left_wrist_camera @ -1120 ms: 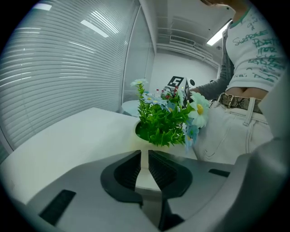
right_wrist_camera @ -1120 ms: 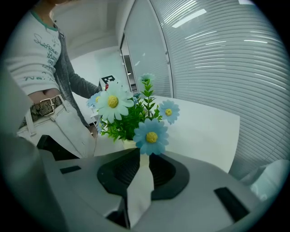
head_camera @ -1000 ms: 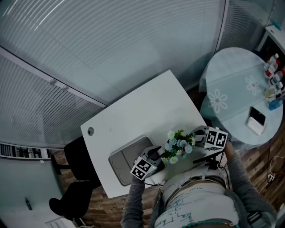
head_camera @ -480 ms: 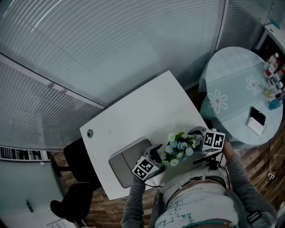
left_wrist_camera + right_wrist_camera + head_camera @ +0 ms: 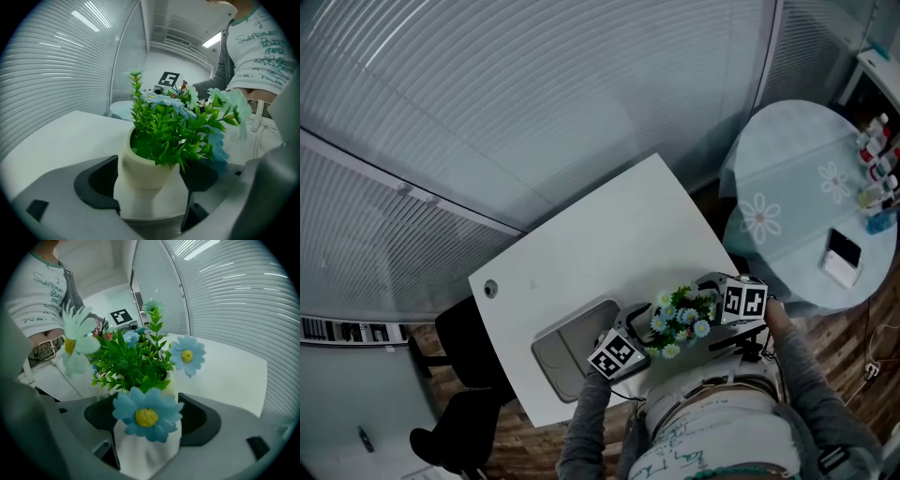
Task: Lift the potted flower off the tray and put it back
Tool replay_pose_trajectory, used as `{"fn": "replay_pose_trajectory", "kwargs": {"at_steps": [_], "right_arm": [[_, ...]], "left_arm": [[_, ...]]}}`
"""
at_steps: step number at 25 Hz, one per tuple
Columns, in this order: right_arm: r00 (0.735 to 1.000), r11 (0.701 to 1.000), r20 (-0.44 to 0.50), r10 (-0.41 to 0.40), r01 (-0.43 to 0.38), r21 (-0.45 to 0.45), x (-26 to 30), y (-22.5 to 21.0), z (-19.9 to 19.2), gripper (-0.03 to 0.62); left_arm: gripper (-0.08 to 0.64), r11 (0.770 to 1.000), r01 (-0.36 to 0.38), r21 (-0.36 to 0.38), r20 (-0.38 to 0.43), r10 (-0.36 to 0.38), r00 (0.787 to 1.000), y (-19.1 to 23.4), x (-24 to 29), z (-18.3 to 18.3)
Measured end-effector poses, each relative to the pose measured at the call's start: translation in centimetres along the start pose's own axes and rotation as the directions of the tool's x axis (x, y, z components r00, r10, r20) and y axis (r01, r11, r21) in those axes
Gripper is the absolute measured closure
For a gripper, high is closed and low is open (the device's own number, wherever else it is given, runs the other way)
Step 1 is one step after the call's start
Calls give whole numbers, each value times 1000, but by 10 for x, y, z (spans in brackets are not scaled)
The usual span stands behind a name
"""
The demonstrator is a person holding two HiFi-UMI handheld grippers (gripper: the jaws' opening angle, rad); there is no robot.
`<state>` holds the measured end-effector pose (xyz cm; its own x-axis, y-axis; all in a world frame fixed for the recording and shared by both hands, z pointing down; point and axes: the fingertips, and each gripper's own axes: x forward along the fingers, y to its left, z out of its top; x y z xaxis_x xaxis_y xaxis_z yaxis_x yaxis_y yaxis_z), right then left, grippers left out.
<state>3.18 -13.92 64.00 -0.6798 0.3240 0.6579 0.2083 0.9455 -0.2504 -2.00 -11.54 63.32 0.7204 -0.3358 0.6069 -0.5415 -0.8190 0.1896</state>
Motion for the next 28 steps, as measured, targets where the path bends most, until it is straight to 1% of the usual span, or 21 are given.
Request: {"fn": "replay_pose_trajectory", "kwargs": {"at_steps": [5,11,16,23,28], "right_arm": [[1000,1000,-27,9,-10,-27,5,-1,-3,242],[1000,998,9,6,-5,-63,10,1,0,238],[999,998,51,9,-6,-56,11,1,-1,235],[996,999,83,22,-18,-50,13,0,-1,232],[996,998,86,30,-25,-52,13,-2,-1,229]], "left_arm": [[155,998,35,44,-19,-34,999,-2,11,5],[141,997,51,58,-33,-49,998,-3,17,5],[132,997,49,66,-40,-47,998,-3,20,4],[130,997,29,74,-35,-27,999,-3,21,4],[132,997,21,80,-25,-19,1000,-2,21,5]]}}
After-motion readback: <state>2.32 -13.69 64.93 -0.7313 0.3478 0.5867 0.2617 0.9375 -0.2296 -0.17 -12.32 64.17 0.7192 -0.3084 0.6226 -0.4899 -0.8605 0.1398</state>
